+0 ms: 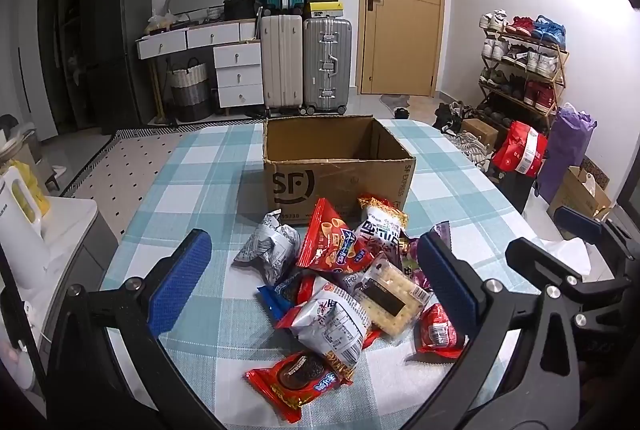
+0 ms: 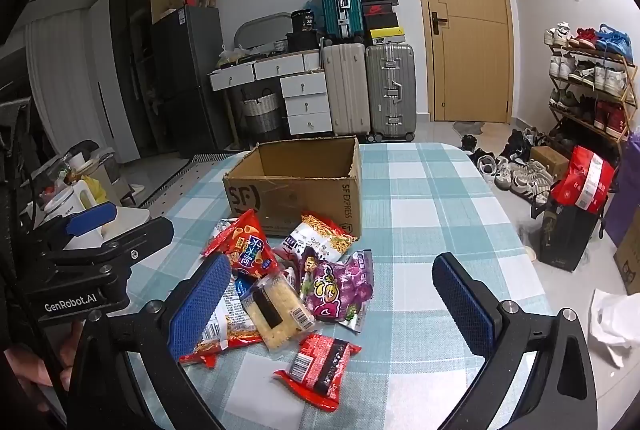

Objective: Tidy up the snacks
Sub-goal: 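Move both tools toward the snack pile in front of the box, then grasp the red barcode snack pack with the right tool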

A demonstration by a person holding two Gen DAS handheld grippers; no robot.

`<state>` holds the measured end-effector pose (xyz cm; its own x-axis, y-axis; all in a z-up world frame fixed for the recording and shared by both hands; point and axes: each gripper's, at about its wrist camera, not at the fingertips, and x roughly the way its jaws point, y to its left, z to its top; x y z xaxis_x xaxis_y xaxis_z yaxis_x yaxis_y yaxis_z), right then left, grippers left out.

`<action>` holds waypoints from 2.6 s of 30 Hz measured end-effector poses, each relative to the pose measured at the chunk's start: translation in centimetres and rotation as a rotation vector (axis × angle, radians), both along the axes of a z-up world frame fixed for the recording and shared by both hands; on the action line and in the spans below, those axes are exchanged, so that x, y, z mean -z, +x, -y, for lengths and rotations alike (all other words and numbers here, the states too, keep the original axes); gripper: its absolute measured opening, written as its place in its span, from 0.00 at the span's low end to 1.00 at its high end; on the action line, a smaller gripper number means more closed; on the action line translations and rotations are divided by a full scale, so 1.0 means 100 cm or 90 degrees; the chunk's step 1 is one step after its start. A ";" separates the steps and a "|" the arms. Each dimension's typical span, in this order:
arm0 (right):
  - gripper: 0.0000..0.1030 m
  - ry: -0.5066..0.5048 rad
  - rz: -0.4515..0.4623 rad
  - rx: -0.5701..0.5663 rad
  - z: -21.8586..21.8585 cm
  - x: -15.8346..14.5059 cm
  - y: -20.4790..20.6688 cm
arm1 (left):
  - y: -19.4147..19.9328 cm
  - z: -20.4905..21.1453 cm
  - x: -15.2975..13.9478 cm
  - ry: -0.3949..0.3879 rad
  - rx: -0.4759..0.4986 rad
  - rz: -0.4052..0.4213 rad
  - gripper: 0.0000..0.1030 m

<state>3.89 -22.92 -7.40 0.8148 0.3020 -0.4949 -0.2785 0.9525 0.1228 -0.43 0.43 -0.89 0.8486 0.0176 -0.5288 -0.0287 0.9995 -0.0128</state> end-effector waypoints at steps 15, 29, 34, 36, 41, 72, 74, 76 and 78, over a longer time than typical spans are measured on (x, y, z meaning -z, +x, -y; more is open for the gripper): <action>1.00 -0.008 -0.031 -0.007 0.002 0.017 0.000 | 0.000 -0.005 0.014 -0.001 -0.011 -0.011 0.99; 1.00 -0.006 -0.123 -0.036 0.000 0.075 0.014 | 0.011 -0.014 0.030 -0.010 -0.022 -0.035 0.99; 1.00 -0.004 -0.154 -0.048 -0.003 0.094 0.020 | 0.014 -0.016 0.034 -0.012 -0.022 -0.043 0.99; 1.00 -0.004 -0.164 -0.051 -0.005 0.099 0.023 | 0.017 -0.017 0.036 -0.012 -0.023 -0.046 0.99; 1.00 -0.012 -0.185 -0.057 -0.010 0.113 0.030 | 0.025 -0.022 0.043 -0.016 -0.025 -0.053 0.99; 0.44 0.000 -0.205 -0.085 -0.011 0.122 0.039 | 0.028 -0.030 0.049 -0.019 -0.032 -0.056 0.99; 0.44 0.009 -0.204 -0.085 -0.008 0.119 0.039 | 0.027 -0.030 0.048 -0.019 -0.032 -0.056 0.99; 0.44 0.012 -0.201 -0.086 -0.007 0.118 0.037 | 0.027 -0.030 0.048 -0.020 -0.031 -0.056 0.99; 0.44 0.014 -0.196 -0.088 -0.006 0.115 0.035 | 0.027 -0.030 0.048 -0.019 -0.032 -0.055 0.99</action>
<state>7.35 -22.31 -18.88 0.5791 0.4126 -0.7032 -0.3514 0.9046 0.2414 2.26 3.43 -5.68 0.7978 0.0422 -0.6014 -0.0816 0.9959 -0.0384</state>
